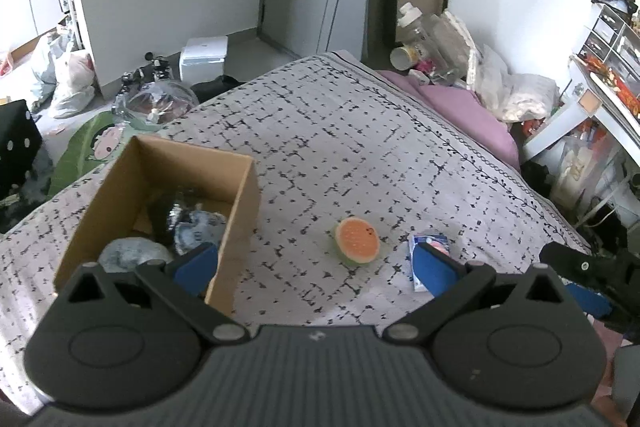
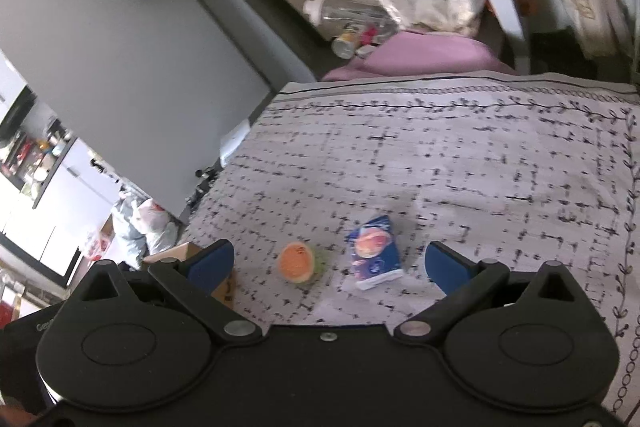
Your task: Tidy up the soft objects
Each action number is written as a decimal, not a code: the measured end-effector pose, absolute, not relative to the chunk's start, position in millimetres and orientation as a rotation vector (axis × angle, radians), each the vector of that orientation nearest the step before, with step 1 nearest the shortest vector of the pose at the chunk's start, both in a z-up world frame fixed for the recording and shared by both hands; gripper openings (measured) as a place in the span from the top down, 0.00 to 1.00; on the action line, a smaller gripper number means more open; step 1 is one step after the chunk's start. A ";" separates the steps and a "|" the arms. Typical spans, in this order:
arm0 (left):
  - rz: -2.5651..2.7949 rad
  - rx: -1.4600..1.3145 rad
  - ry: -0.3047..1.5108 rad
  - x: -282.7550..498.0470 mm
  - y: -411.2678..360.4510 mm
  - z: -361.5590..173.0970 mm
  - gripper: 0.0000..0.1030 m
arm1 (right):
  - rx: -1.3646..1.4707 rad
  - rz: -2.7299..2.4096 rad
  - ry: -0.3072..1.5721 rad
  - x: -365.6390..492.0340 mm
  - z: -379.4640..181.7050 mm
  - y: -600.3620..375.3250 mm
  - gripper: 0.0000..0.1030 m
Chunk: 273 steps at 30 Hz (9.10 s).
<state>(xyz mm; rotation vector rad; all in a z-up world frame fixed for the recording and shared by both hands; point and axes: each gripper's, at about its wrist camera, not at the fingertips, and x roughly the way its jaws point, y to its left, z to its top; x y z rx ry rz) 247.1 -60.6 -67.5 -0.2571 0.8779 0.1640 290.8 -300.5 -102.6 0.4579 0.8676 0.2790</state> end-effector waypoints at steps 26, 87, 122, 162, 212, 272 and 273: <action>0.062 -0.356 0.974 327.1 -84.5 -146.7 0.13 | 0.350 0.186 0.960 342.1 -146.2 -289.8 0.14; 0.112 -0.402 1.002 316.2 -52.0 -149.6 0.58 | 0.034 0.259 0.968 343.9 -171.5 -220.6 0.53; 0.165 -0.336 0.838 236.7 5.8 -58.1 0.58 | 0.102 0.378 0.682 282.7 -72.0 -218.6 0.54; 0.194 -0.423 0.897 264.5 131.1 -107.6 0.58 | 0.055 0.574 0.745 282.3 -92.7 -93.2 0.53; 0.186 -0.343 0.886 186.8 116.2 -47.9 0.12 | 0.120 0.581 0.861 236.0 -59.5 -103.4 0.19; 0.093 -0.143 0.729 -2.1 41.4 29.5 0.00 | 0.127 0.486 0.732 67.7 10.3 -199.5 0.00; 0.094 -0.139 0.727 -3.1 40.9 28.7 0.00 | 0.134 0.488 0.732 65.3 9.3 -200.4 0.00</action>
